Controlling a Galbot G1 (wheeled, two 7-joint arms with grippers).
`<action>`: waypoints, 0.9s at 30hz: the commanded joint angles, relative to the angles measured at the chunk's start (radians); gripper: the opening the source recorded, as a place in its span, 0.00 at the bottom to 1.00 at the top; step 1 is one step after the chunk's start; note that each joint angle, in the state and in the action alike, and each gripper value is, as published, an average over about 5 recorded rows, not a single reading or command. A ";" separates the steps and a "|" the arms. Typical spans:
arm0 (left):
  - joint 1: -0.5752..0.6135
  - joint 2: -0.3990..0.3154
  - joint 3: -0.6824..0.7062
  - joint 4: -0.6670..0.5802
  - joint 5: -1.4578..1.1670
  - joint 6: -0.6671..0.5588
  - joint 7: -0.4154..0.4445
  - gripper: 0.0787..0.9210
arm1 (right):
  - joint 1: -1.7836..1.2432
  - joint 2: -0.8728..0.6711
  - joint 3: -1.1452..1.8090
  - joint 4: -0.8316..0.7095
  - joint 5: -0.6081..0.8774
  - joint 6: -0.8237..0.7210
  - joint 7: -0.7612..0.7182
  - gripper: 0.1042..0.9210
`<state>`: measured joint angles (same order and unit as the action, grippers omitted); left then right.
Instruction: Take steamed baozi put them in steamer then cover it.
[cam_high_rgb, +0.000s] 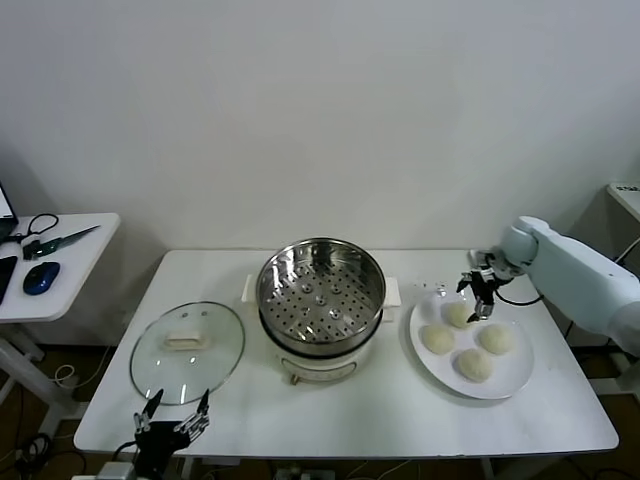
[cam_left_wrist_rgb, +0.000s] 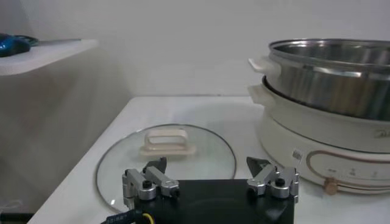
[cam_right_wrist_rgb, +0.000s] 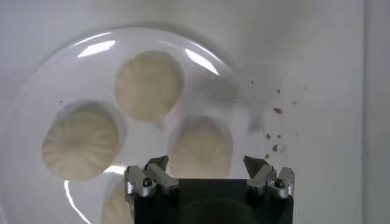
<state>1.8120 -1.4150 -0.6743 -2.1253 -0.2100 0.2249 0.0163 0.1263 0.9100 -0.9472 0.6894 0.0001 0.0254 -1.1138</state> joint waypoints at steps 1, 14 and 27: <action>-0.002 0.000 0.001 0.004 -0.001 -0.001 0.000 0.88 | -0.005 0.055 -0.015 -0.081 -0.018 -0.002 -0.015 0.88; -0.001 0.003 0.002 0.011 -0.001 -0.005 -0.003 0.88 | -0.034 0.079 0.061 -0.101 -0.042 0.005 0.051 0.74; 0.005 -0.001 0.008 0.003 0.001 -0.008 -0.006 0.88 | 0.208 -0.047 -0.179 0.190 0.105 0.026 0.029 0.69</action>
<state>1.8168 -1.4162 -0.6658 -2.1221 -0.2098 0.2167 0.0103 0.2389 0.9060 -1.0310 0.7641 0.0446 0.0513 -1.0869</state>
